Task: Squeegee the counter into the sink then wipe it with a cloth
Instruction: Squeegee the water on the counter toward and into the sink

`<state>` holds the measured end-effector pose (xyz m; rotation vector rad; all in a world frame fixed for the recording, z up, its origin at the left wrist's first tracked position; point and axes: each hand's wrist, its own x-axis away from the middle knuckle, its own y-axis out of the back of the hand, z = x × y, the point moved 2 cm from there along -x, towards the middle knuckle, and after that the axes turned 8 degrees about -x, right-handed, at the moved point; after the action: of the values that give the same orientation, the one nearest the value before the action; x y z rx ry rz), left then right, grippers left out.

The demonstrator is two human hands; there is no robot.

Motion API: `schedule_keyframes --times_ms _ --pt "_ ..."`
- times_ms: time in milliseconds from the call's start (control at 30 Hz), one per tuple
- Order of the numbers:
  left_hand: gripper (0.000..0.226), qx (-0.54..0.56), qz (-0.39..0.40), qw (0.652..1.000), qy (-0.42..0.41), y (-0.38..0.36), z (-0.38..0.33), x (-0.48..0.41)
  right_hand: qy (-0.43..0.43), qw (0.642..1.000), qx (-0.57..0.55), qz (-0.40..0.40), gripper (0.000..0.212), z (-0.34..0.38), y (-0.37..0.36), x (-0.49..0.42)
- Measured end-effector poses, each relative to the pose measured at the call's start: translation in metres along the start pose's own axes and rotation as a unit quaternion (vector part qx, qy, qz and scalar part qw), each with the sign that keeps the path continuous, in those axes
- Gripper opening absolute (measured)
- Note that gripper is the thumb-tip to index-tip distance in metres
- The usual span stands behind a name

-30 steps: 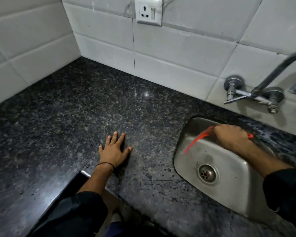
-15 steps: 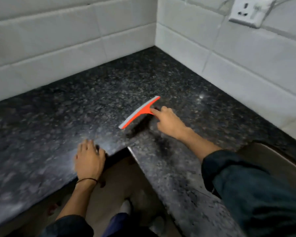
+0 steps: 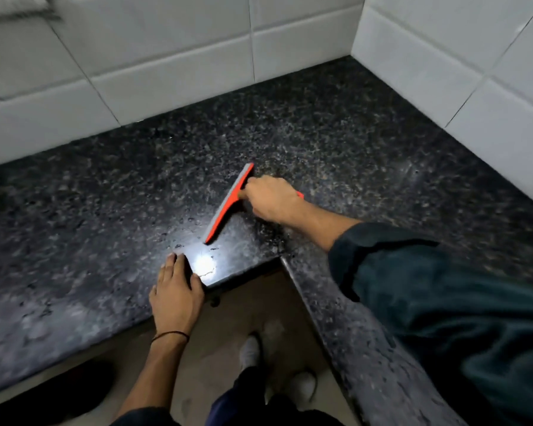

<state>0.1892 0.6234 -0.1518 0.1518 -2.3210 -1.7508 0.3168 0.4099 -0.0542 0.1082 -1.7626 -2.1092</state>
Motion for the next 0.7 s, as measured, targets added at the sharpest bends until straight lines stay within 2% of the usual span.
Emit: schedule_keyframes --times_ms 133,200,333,500,567,633,700 --pt "0.050 0.016 -0.023 1.000 -0.005 0.004 -0.018 0.001 -0.035 0.999 0.014 0.027 0.032 -0.036 0.008 0.078" --pt "0.046 0.030 -0.027 0.998 -0.042 0.003 -0.041 -0.001 -0.059 0.996 0.024 0.059 0.039 -0.063 0.006 0.122" --pt "0.046 0.052 0.009 0.980 -0.192 -0.015 -0.111 0.006 -0.130 0.982 0.043 0.127 0.066 -0.107 -0.006 0.216" --pt "0.053 -0.008 0.106 0.927 -0.360 -0.051 -0.203 0.055 -0.198 0.973 0.013 0.115 0.076 -0.127 -0.027 0.317" --pt "0.054 -0.033 0.134 0.914 -0.382 -0.063 -0.224 0.075 -0.216 0.971 0.005 0.102 0.077 -0.132 -0.038 0.347" --pt "0.058 -0.063 0.146 0.915 -0.372 -0.073 -0.236 0.089 -0.223 0.970 0.012 0.091 0.078 -0.142 -0.044 0.381" --pt "0.062 -0.080 0.159 0.920 -0.351 -0.079 -0.244 0.099 -0.198 0.975 0.067 0.074 0.072 -0.155 -0.047 0.421"
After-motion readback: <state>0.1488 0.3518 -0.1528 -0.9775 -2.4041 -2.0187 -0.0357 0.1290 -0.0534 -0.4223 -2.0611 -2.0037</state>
